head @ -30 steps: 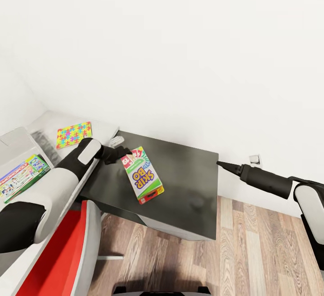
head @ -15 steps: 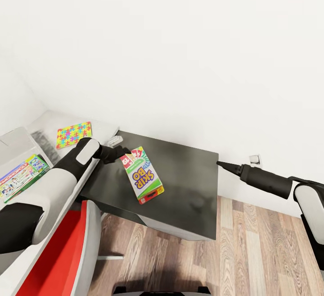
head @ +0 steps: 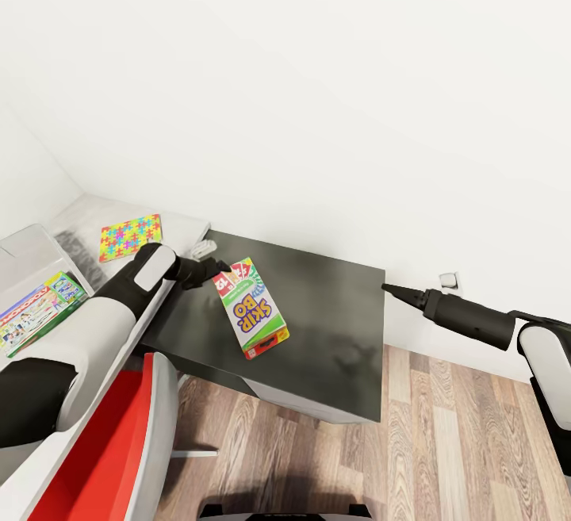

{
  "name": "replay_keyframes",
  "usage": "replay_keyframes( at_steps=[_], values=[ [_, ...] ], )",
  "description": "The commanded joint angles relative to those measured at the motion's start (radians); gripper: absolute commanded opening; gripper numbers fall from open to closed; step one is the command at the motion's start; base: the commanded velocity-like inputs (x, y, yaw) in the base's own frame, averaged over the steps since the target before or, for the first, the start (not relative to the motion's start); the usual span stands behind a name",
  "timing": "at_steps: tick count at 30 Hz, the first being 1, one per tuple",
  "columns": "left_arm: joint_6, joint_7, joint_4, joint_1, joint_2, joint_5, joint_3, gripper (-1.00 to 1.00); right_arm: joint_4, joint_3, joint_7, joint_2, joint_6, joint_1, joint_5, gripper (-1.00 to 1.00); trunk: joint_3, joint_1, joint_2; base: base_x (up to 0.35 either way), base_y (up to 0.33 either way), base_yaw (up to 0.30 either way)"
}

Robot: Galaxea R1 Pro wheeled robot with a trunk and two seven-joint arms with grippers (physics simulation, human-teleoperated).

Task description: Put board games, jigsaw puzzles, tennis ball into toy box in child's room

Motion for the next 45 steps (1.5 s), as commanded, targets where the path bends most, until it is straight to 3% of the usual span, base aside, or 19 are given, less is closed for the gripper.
replay_keyframes(
  at_steps=[1, 19, 45],
  values=[
    [0.001, 0.008, -0.001, -0.001, 0.001, 0.011, -0.007, 1.00, 0.000, -0.001, 0.009, 0.000, 0.004, -0.001, 0.008, 1.00, -0.001, 0.001, -0.002, 0.000, 0.000, 0.000],
    [0.001, 0.020, 0.010, 0.016, 0.000, 0.003, -0.011, 1.00, 0.000, -0.002, 0.009, 0.000, 0.004, -0.001, 0.008, 1.00, -0.001, 0.001, -0.002, 0.000, 0.000, -0.025],
    [0.000, 0.016, 0.042, 0.019, -0.003, 0.002, -0.008, 1.00, 0.000, -0.003, 0.009, -0.001, 0.004, -0.001, -0.004, 1.00, -0.001, 0.001, -0.002, 0.000, 0.000, -0.227]
  ],
)
